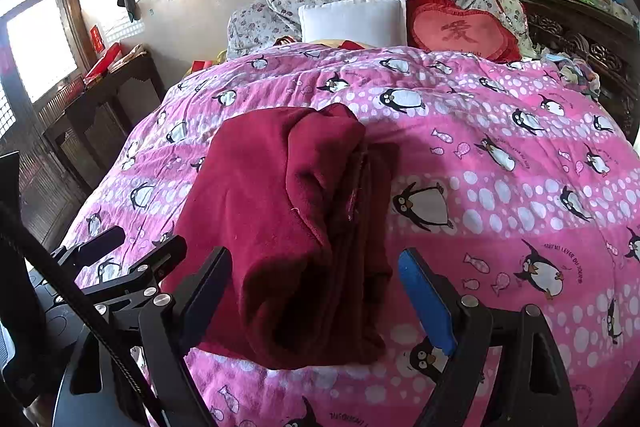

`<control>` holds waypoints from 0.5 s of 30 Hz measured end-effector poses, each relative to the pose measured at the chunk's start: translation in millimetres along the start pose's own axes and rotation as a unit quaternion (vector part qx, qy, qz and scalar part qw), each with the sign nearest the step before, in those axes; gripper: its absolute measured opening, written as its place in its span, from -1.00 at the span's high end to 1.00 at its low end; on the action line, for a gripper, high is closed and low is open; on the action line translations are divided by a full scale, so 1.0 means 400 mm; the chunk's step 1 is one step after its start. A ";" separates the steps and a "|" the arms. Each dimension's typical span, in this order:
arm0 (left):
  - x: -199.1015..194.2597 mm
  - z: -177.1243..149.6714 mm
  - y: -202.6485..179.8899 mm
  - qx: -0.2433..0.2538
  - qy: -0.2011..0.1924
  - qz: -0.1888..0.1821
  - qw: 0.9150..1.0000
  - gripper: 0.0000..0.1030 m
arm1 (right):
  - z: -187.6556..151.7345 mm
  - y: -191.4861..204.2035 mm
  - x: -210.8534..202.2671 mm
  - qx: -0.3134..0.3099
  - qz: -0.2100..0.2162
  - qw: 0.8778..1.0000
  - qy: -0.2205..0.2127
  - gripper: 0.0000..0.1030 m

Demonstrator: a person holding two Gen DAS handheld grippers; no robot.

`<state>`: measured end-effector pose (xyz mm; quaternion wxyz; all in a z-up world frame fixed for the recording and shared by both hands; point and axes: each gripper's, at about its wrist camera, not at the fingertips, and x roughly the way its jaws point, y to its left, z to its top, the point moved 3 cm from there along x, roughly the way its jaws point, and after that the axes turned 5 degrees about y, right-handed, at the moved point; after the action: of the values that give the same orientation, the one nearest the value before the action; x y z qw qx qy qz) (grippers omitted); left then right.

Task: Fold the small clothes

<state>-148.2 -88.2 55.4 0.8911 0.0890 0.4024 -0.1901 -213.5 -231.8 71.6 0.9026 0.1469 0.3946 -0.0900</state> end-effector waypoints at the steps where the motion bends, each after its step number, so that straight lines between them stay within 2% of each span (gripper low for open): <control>1: 0.003 0.000 0.003 0.000 0.001 -0.001 1.000 -0.58 | 0.000 0.000 0.001 0.000 0.000 1.000 0.000 -0.72; 15: -0.002 -0.002 -0.011 0.005 0.002 -0.002 1.000 -0.58 | -0.005 0.003 0.004 0.001 0.001 1.000 0.004 -0.73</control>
<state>-151.0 -91.6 55.5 0.8894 0.0928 0.4037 -0.1934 -213.4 -230.3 69.5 0.9007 0.1490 0.3982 -0.0891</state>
